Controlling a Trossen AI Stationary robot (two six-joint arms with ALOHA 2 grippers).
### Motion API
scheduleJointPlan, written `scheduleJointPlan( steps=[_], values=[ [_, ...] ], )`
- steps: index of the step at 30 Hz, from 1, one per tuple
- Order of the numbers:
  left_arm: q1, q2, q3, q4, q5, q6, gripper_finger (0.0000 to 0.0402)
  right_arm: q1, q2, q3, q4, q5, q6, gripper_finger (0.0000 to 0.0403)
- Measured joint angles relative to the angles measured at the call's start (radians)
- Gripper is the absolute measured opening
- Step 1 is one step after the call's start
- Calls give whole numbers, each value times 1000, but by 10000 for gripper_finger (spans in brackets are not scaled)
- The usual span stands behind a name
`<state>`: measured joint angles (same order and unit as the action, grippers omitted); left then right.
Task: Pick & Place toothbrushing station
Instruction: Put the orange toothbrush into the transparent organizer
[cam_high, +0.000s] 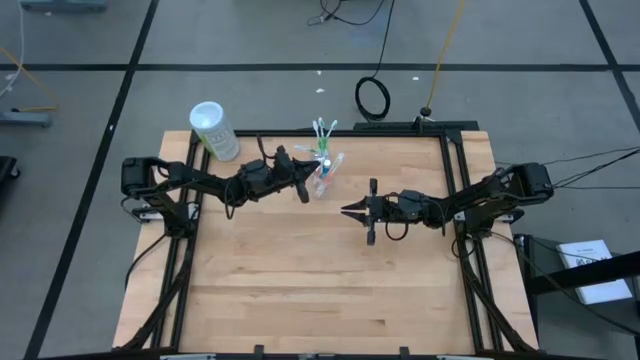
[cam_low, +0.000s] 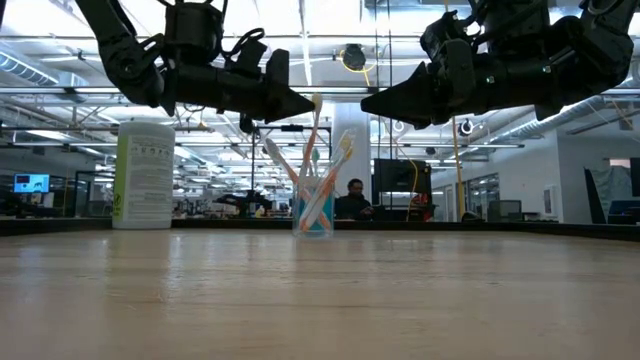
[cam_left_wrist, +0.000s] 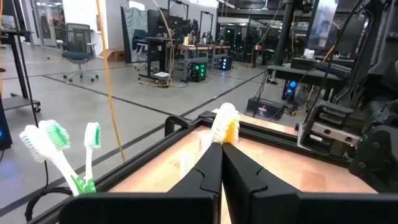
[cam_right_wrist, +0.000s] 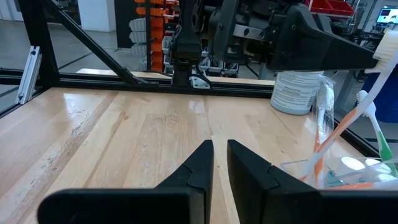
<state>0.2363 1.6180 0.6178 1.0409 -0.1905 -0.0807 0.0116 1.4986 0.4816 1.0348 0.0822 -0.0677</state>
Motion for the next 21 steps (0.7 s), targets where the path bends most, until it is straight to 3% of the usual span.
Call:
scheduleJointPlan(
  steps=[21],
  values=[
    [0, 9, 0, -44, -2, 0, 7, 0, 0, 0, 0, 0, 0, 41]
  ],
)
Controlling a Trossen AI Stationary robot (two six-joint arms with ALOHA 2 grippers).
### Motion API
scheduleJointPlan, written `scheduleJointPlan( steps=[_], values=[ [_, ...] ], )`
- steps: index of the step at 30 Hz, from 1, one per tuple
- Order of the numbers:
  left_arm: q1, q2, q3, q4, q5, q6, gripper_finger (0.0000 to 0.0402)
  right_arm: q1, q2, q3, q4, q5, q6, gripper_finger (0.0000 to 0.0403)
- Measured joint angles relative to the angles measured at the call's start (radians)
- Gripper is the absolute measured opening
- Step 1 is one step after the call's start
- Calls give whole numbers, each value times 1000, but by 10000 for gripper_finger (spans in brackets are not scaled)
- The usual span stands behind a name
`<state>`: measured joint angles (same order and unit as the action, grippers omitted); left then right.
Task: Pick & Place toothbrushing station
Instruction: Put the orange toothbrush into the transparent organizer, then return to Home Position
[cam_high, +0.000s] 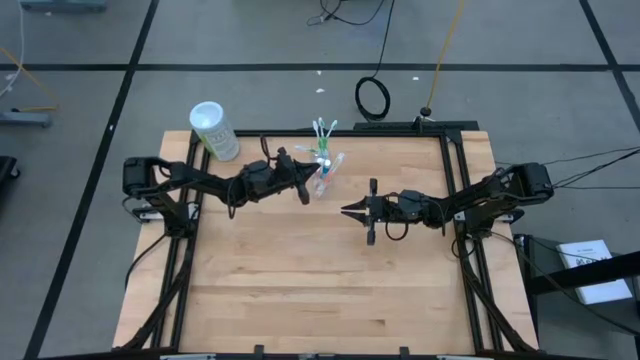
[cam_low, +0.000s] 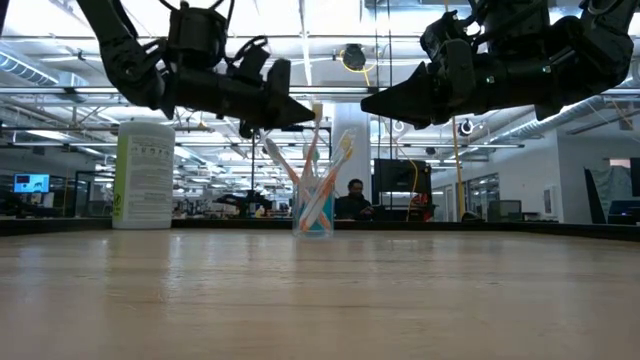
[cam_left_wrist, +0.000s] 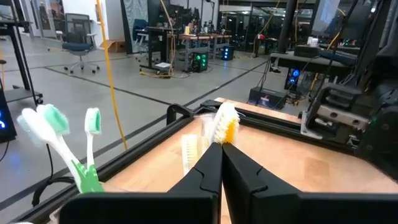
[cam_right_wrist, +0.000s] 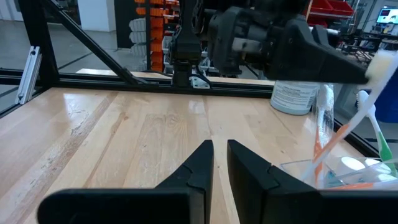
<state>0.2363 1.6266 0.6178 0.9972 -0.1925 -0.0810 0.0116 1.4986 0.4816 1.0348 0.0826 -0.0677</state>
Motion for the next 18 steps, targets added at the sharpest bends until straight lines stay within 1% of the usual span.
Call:
scheduleJointPlan(
  steps=[4, 10, 18],
  values=[
    [1, 52, 0, 10, -7, -19, 5, 0, 0, 0, 1, 0, 0, 41],
    [1, 149, 1, 140, -22, -37, 3, -6, 0, 0, 1, 0, 2, 41],
    [1, 169, 0, 158, -23, -49, 24, -6, 0, 0, 0, 0, 1, 41]
  ],
)
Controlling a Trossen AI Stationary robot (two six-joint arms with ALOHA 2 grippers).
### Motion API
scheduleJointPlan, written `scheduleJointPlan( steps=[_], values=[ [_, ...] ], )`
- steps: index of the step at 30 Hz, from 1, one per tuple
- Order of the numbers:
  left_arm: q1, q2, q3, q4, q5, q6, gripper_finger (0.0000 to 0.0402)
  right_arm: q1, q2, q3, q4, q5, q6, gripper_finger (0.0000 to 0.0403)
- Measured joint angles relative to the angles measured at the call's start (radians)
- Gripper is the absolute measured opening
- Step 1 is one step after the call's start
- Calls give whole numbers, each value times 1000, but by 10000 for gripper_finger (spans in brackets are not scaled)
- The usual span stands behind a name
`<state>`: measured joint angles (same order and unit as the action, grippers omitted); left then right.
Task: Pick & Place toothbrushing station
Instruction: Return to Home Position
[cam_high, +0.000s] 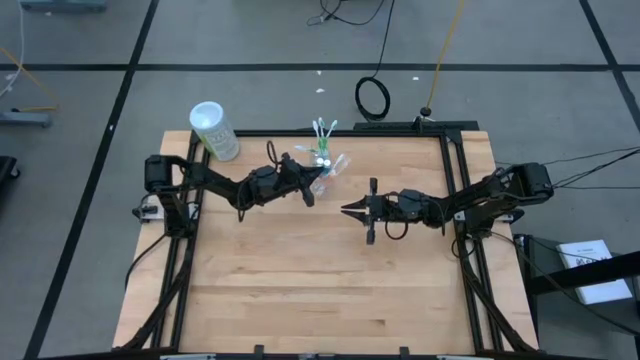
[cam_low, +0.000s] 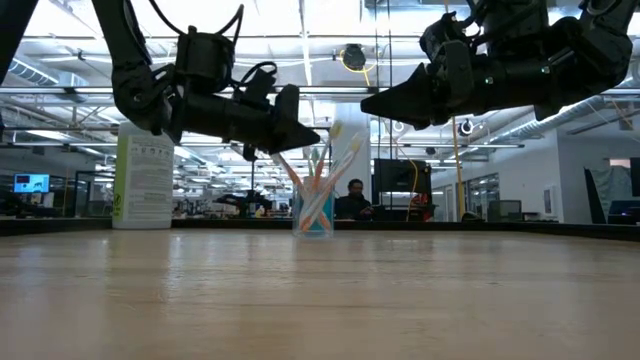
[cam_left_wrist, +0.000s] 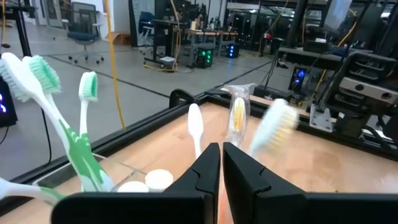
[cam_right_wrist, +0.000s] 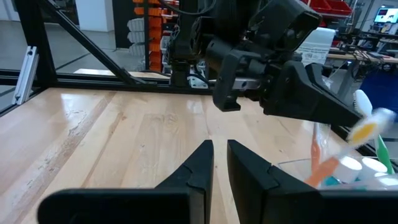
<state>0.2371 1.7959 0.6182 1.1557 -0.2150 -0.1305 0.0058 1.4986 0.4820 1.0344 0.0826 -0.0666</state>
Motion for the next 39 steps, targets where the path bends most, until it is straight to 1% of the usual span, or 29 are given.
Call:
scheduleJointPlan(
  steps=[8, 13, 15, 19, 22, 25, 31, 35, 37, 39],
  values=[
    [0, -2, 0, 0, 0, -5, 25, 0, 0, 0, -1, 0, -1, 41],
    [-1, -15, 0, 4, 0, -86, 26, 0, 0, 0, -1, 0, -1, 41],
    [-1, -37, 0, 4, 22, -111, 26, 0, 0, 0, -2, 0, -1, 41],
    [-3, -127, 0, -69, 93, -117, 26, 0, 0, 0, -13, 0, -1, 41],
    [-4, -231, 0, -199, 153, -120, 26, 0, 0, 0, -18, 0, -1, 41],
    [-10, -357, 0, -384, 181, -120, 26, 0, 0, 0, -17, 0, -1, 41],
    [-25, -649, 0, -832, 185, -118, 26, 0, 0, 0, -17, 0, 2, 41],
    [-39, -842, 0, -1145, 193, -71, 26, 0, -16, 0, -37, 0, 2, 41],
    [-62, -931, -1, -1249, 164, -39, 26, 0, -45, 0, -74, 0, 3, 41],
    [-93, -1013, -23, -1301, 127, 1, 26, 0, -96, 0, -131, -1, 18, 41]
  ],
)
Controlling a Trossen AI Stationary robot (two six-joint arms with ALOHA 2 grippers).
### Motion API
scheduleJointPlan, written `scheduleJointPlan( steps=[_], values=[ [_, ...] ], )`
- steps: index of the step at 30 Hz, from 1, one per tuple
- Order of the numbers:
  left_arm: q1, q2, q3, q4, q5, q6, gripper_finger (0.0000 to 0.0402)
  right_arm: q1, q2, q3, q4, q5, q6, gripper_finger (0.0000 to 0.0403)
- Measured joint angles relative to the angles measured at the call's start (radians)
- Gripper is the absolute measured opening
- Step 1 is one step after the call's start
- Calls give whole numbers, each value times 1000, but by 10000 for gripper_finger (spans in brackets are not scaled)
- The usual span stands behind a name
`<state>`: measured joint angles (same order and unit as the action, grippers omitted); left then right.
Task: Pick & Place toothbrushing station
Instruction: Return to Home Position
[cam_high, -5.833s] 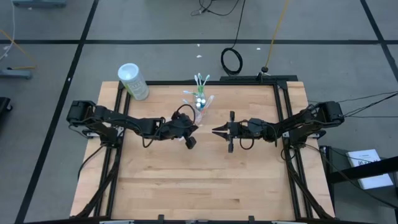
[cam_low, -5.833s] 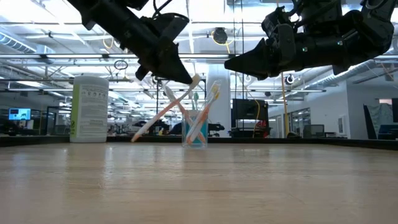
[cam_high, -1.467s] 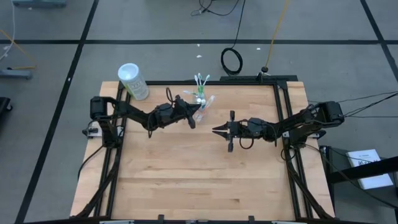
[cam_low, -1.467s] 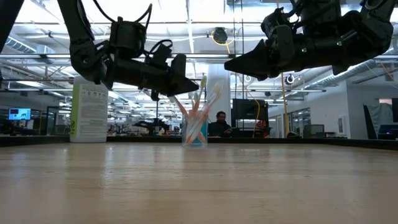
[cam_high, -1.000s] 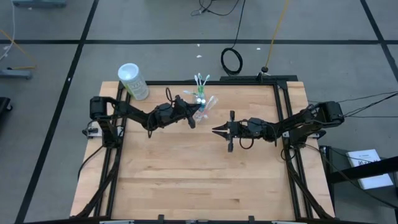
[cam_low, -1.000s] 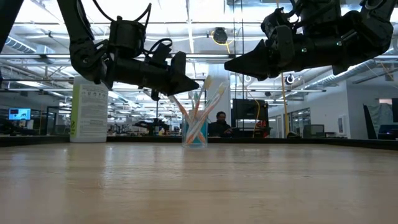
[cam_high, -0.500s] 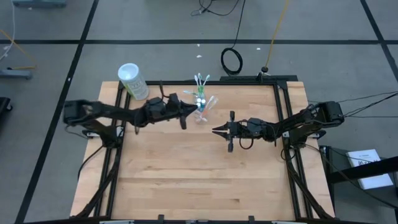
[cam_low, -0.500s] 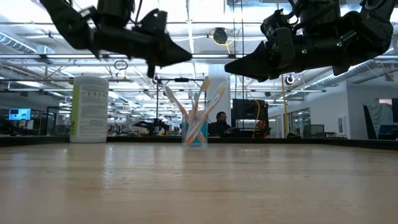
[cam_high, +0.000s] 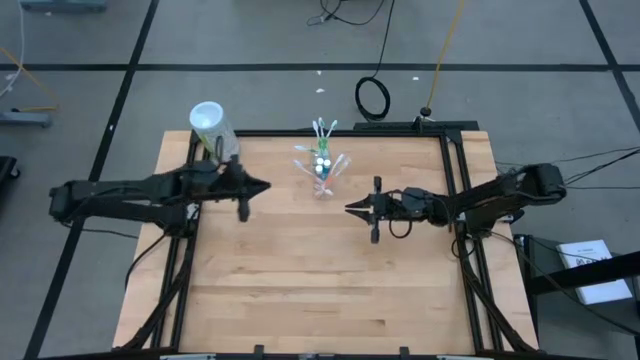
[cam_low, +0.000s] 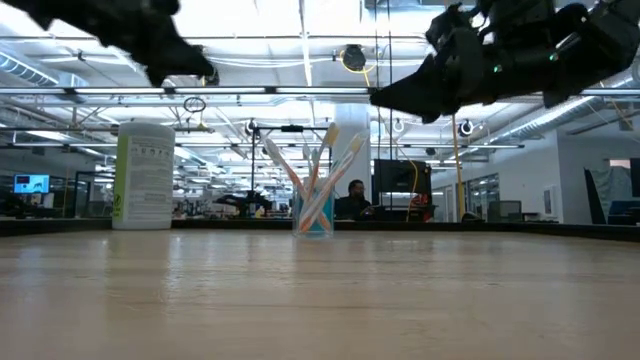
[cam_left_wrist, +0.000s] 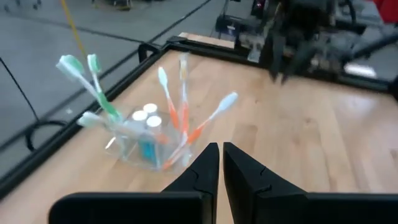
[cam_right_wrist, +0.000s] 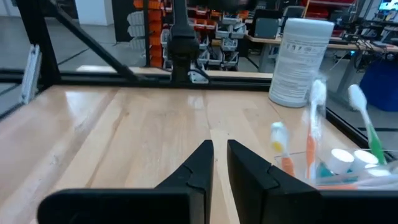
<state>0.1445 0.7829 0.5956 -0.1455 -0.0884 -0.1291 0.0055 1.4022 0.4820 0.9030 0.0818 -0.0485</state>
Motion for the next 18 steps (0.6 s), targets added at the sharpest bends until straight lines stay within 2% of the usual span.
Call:
scheduleJointPlan(
  steps=[5, 10, 14, 18],
  values=[
    [-64, -221, -137, -3, -50, 68, 26, -12, -189, -46, -133, -1, 18, 41],
    [-92, -441, -302, 21, -92, 35, 26, -38, -403, -207, -68, 4, 68, 41],
    [-112, -579, -403, 38, -44, 29, 26, -36, -563, -297, -86, 100, 72, 41],
    [-129, -682, -468, 37, -18, 22, 26, -37, -694, -317, -194, 104, 95, 41]
  ],
)
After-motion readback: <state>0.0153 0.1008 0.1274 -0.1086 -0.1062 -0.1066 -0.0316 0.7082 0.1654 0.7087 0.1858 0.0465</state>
